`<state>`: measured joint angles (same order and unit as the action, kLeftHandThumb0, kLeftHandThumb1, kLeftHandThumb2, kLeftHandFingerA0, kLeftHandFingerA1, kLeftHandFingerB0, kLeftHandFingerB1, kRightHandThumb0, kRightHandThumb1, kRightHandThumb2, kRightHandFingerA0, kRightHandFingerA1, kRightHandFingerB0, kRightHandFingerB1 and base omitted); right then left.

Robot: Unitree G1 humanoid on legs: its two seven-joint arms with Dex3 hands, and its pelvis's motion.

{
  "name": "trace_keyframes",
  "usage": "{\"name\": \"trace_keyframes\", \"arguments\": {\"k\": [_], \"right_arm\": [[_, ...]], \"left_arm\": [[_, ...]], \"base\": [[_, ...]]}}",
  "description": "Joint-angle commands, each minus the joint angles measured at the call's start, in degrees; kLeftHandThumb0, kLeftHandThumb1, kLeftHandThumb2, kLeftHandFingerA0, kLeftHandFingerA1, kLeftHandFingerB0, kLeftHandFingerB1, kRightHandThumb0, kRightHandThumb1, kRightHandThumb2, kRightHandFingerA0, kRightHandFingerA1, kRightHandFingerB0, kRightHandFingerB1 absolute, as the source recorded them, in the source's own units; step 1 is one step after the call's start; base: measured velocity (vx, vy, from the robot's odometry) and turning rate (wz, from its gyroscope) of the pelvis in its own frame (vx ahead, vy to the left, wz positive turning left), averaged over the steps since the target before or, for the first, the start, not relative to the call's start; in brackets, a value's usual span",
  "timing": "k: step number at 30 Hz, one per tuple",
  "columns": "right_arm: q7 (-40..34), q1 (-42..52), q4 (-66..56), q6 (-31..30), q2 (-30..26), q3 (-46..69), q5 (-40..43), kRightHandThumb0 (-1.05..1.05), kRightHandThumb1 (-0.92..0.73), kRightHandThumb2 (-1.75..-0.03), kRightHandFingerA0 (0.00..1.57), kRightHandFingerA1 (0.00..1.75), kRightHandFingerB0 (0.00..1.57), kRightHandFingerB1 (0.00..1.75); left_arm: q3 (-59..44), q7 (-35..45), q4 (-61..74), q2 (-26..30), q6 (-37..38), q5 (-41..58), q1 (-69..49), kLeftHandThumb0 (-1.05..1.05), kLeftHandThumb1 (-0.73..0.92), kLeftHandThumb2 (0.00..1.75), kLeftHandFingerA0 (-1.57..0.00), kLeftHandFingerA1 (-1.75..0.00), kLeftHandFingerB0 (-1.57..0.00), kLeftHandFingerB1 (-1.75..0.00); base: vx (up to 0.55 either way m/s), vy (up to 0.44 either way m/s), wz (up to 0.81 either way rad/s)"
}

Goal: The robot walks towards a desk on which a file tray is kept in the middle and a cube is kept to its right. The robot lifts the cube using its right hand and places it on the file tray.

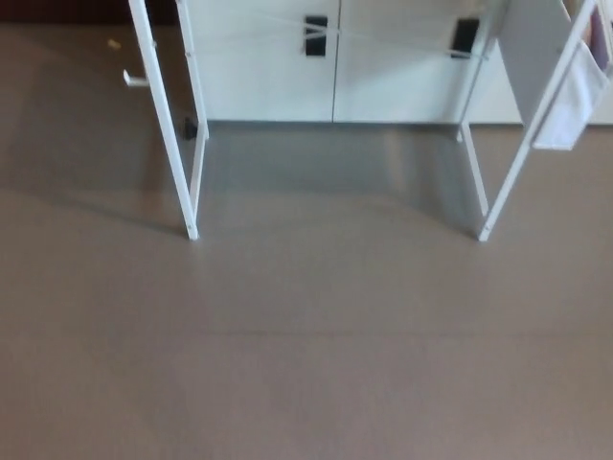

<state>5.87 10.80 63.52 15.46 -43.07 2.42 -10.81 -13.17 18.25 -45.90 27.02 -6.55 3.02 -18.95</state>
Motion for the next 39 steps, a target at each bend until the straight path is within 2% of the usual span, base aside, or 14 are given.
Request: {"name": "trace_keyframes", "arguments": {"k": [1, 2, 4, 5, 8, 9, 14, 25, 28, 29, 30, 33, 37, 39], "right_arm": [[0.2, -0.5, 0.0, -1.5, -0.5, -0.7, -0.6, -0.77, -0.69, -0.61, 0.21, 0.32, 0.07, 0.26], [-0.1, -0.7, 0.5, -1.5, -0.4, -0.5, -0.4, -0.82, -0.59, -0.93, 0.36, 0.54, 0.05, 0.21], [-1.0, -0.4, 1.0, 0.3, -0.3, 0.1, 0.2, -0.77, -0.69, -0.63, 0.57, 0.4, 0.08, 0.22], [0.2, -0.8, 0.9, -0.4, -0.3, 0.3, 0.6, -0.83, -0.6, -0.95, 0.62, 0.56, 0.05, 0.2], [3.4, -1.4, 1.2, -0.9, -0.4, 0.8, 1.6, -0.79, -0.75, -0.64, 0.67, 0.4, 0.01, 0.21], [2.4, -1.5, 1.2, -1.4, -0.7, -0.3, 0.0, -0.78, -0.75, -0.63, 0.59, 0.38, 0.02, 0.21], [-0.8, -0.5, 0.9, 0.2, -0.3, 0.1, -0.3, -0.77, -0.56, -0.9, 0.11, 0.42, 0.04, 0.28], [1.2, -2.0, 1.2, 1.0, 0.3, 1.7, 2.6, -0.71, -0.67, -0.61, 0.05, 0.27, 0.08, 0.23], [1.7, -2.1, 0.2, -1.6, -0.6, 0.0, 0.4, -0.79, -0.58, -0.93, 0.09, 0.4, 0.02, 0.23], [1.9, -2.2, -0.7, -3.4, -0.8, -0.8, -0.4, -0.81, -0.61, -0.97, 0.14, 0.44, 0.0, 0.22], [0.9, -1.5, -2.7, -5.2, -1.4, -2.1, -2.2, -0.81, -0.78, -0.64, 0.2, 0.35, 0.02, 0.23], [2.9, -0.7, -3.8, -4.0, -0.9, 0.1, 1.2, -0.77, -0.56, -0.94, 0.02, 0.4, 0.0, 0.24], [0.1, -2.8, -1.0, -3.5, -0.6, -1.4, -1.8, -0.77, -0.72, -0.63, 0.2, 0.33, 0.07, 0.23], [1.1, -2.8, -1.5, -4.4, -0.4, -1.0, -0.7, -0.8, -0.57, -0.91, 0.12, 0.43, 0.05, 0.25]], "left_arm": [[-0.1, 0.3, 2.5, 0.2, -1.4, 0.5, -0.8, -0.77, 0.63, 0.95, 0.0, -0.22, 0.0, -0.11], [-0.2, 0.5, 3.4, 0.1, -1.6, 0.8, -1.2, -0.67, 0.77, 0.63, -0.03, -0.27, 0.0, -0.06], [-0.5, 0.9, 3.7, 0.0, -2.0, 1.2, -1.0, -0.76, 0.63, 0.94, 0.0, -0.2, 0.0, -0.1], [-0.4, 0.8, 3.2, 0.0, -2.1, 1.0, -0.6, -0.77, 0.62, 0.92, -0.05, -0.22, 0.0, -0.09], [0.5, -0.1, 2.0, 0.1, -1.4, -0.1, 0.2, -0.76, 0.64, 0.94, -0.08, -0.28, 0.0, -0.09], [1.0, -0.5, 2.3, 0.2, -1.0, -0.8, 0.0, -0.68, 0.78, 0.63, -0.08, -0.28, 0.0, -0.05], [1.9, -1.5, -0.2, 0.5, -0.3, -1.3, 1.5, -0.8, 0.64, 0.93, -0.1, -0.25, 0.0, -0.07], [-0.4, -0.5, 1.5, -0.2, -3.4, 1.2, 2.1, -0.65, 0.75, 0.67, -0.04, -0.26, 0.0, -0.06], [0.2, -1.0, -0.9, 0.1, -2.5, 0.3, 3.3, -0.69, 0.74, 0.62, -0.05, -0.28, 0.0, -0.11], [0.6, -0.9, -1.5, 0.4, -2.5, 0.0, 3.7, -0.75, 0.61, 0.95, -0.02, -0.26, 0.0, -0.14], [0.6, -0.9, -2.2, 0.4, -2.0, 0.0, 4.0, -0.76, 0.61, 0.94, -0.01, -0.24, 0.0, -0.12], [0.6, -0.2, -3.0, 0.6, -0.8, 0.2, 4.0, -0.7, 0.75, 0.62, -0.03, -0.27, 0.0, -0.08], [0.0, -0.6, -2.8, 0.4, -1.0, 0.8, 3.5, -0.8, 0.63, 0.95, -0.02, -0.28, 0.0, -0.11], [-0.5, -1.7, -3.2, 0.1, -1.3, 1.0, 3.9, -0.8, 0.62, 0.95, -0.02, -0.3, 0.0, -0.11]], "base": [[0.38, -0.248, -0.6], [0.46, -0.114, 0.42], [0.45, -0.1, 0.17], [0.36, -0.083, 0.03], [0.25, -0.026, -0.03], [0.3, 0.042, -0.1], [0.3, 0.157, -0.19], [0.28, 0.15, -0.02], [0.17, -0.047, 0.07], [0.2, -0.109, 0.13], [0.24, -0.123, 0.03], [0.26, -0.238, 0.05], [0.17, -0.142, -0.05], [0.18, -0.017, -0.09]]}}
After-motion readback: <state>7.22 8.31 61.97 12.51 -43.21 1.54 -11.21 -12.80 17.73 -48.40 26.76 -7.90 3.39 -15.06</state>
